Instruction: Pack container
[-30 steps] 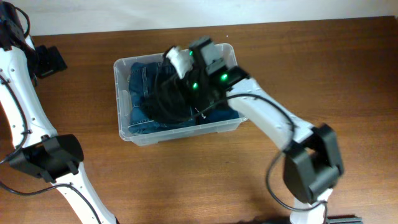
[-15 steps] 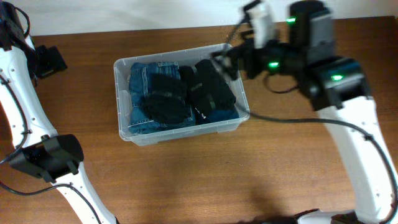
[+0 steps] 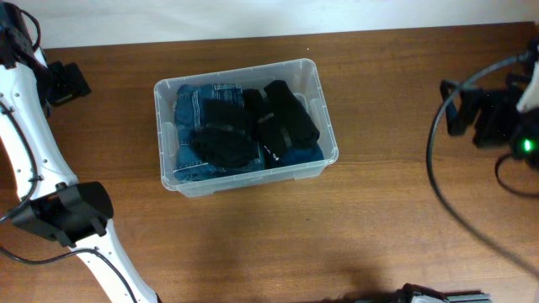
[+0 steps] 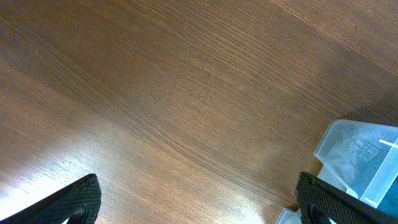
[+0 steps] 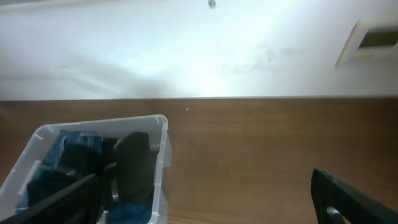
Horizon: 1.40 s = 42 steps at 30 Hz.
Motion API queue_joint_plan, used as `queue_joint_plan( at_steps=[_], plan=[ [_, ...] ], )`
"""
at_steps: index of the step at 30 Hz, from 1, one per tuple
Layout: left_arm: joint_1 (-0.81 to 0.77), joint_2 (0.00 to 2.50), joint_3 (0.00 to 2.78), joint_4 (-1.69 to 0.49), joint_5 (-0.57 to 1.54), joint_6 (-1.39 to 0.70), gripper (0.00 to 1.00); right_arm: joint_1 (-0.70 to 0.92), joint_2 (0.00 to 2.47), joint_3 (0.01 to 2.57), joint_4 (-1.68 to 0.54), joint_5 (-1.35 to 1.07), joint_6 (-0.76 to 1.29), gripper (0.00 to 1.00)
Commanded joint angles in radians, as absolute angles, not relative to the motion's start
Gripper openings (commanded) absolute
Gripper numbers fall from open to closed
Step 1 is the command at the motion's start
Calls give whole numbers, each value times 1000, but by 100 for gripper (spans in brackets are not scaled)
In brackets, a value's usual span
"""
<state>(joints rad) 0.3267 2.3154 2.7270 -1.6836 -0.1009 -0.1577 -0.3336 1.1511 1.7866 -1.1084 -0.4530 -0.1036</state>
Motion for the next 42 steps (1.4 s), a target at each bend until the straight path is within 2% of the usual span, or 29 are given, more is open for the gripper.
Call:
queue_joint_plan(
  at_steps=[1,4,8,17,19,22,29,42],
  plan=[
    [328,2311,2742,-1684,-98,-163,99,-244,1032,1766,-1103,-252,-128,98],
    [328,2311,2742,-1684,-98,-163,100,-155,913,1691,-1079,-167,-127,98],
    [328,2311,2742,-1684,-98,-163,99,-128,760,1493,-976,-173,-127,99],
    [328,2311,2742,-1684,-98,-163,99,-120,357,666,-324,-260,-122,98],
    [328,2311,2742,-1684,-98,-163,99,-99,256,474,-177,-260,-68,98],
    [328,2311,2742,-1685,-98,-163,99,-90,135,289,-89,-250,17,98],
    [328,2311,2742,-1685,-97,-163,99,-90,5,122,-86,-225,17,98],
    [328,2311,2742,-1684,-98,-163,99,-39,3,6,-67,-107,16,98]
  ],
)
